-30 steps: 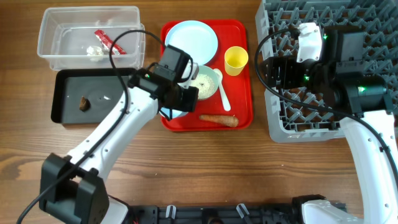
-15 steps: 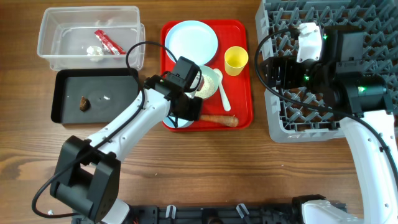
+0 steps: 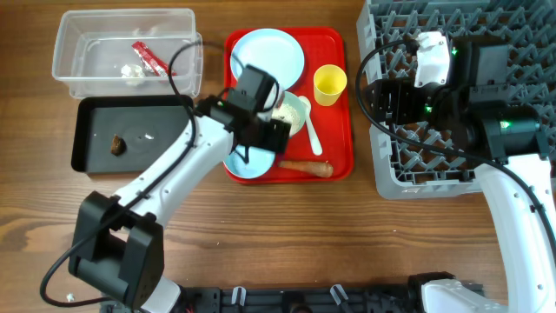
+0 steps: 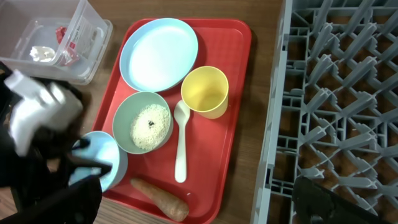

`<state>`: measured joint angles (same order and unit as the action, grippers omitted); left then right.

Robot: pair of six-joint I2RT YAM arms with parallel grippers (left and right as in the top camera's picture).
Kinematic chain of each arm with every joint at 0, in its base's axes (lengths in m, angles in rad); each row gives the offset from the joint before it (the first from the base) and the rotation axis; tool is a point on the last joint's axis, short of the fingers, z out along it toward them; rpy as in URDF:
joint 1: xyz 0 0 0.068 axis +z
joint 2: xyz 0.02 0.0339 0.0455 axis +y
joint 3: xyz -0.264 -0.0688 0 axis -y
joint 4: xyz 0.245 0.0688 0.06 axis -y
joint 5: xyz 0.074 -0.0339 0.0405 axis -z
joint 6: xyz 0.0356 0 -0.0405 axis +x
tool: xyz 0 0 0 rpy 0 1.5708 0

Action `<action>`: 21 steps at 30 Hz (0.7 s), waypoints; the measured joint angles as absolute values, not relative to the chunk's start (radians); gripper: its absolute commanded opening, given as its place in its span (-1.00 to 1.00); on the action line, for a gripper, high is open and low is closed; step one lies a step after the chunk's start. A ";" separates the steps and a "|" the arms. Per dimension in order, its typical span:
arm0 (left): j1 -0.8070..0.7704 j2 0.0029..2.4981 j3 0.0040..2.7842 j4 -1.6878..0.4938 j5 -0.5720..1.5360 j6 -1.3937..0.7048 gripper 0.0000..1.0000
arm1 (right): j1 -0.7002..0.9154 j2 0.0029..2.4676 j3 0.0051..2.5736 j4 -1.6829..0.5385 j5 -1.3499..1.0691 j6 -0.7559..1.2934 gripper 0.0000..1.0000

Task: Sort waste into correct bins and load items into the dishwasher rack
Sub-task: 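Carry the empty blue bowl back onto the red tray and release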

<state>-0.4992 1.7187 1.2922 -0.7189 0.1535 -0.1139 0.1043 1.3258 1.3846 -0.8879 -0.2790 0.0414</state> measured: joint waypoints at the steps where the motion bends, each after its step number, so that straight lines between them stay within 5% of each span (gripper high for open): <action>1: -0.498 1.719 1.306 -0.687 0.154 -0.080 0.59 | 0.104 1.326 1.385 -0.887 -0.279 0.042 0.99; 11: -0.498 1.831 1.318 -0.558 0.154 0.271 0.41 | 0.104 1.326 1.385 -0.882 -0.279 0.042 0.99; 21: -0.530 1.906 1.318 -0.507 0.122 0.339 0.28 | 0.104 1.326 1.385 -0.881 -0.279 0.042 0.99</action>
